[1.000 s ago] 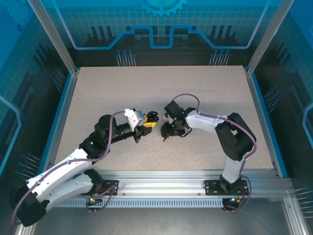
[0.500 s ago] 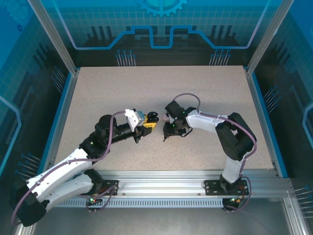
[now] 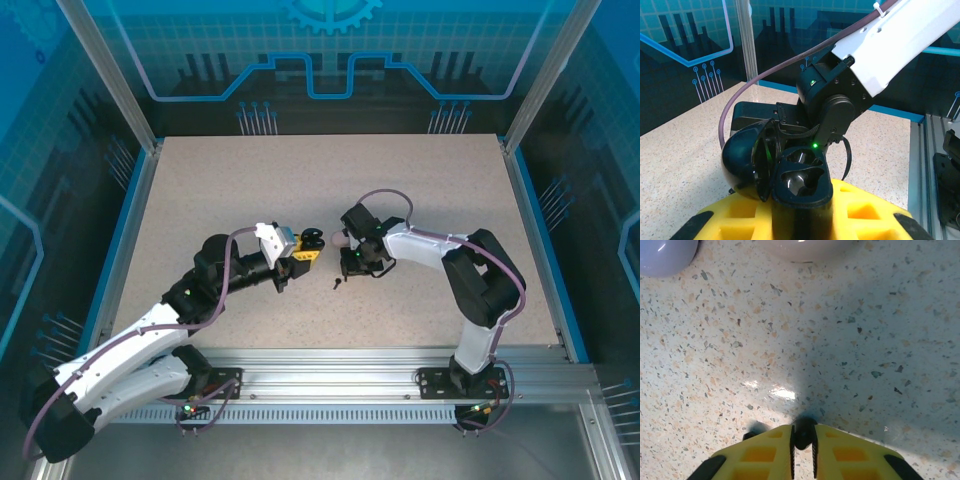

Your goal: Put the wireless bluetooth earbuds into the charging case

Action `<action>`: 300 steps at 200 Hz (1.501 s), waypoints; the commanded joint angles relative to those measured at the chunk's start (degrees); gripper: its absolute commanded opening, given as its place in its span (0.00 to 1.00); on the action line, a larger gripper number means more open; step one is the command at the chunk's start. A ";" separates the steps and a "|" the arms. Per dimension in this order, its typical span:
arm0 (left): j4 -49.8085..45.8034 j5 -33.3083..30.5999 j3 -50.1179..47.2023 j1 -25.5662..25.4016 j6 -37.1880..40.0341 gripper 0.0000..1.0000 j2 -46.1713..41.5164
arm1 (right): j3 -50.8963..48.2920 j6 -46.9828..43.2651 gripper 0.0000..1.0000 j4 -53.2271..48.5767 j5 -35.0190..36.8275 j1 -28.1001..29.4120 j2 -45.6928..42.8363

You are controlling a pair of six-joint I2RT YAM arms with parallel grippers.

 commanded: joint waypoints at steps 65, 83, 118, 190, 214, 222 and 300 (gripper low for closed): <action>0.19 -0.59 1.36 -0.41 -0.41 0.02 0.04 | -5.33 -1.86 0.16 -0.47 0.03 -2.57 -5.55; 0.38 -0.46 1.44 -0.40 -0.60 0.02 0.26 | -5.83 -2.48 0.20 -0.52 -0.32 -3.27 -6.46; 0.55 -0.45 1.45 -0.34 -0.78 0.02 0.39 | -5.06 -2.88 0.27 -1.53 0.23 -3.19 -8.43; 0.09 -0.48 1.40 -0.35 -0.70 0.02 -0.08 | -3.21 -0.95 0.40 -2.83 3.52 -1.30 -4.73; 0.12 -0.53 1.39 -0.39 -0.65 0.02 -0.20 | -2.18 -1.15 0.40 -2.87 3.21 -0.54 -2.87; 0.08 -0.58 1.35 -0.40 -0.61 0.02 -0.11 | -1.91 -0.94 0.39 -2.74 2.99 -0.29 -2.32; -0.31 -0.80 1.27 -0.39 -0.52 0.02 -0.59 | 0.89 -1.38 0.33 -5.81 5.68 1.95 1.74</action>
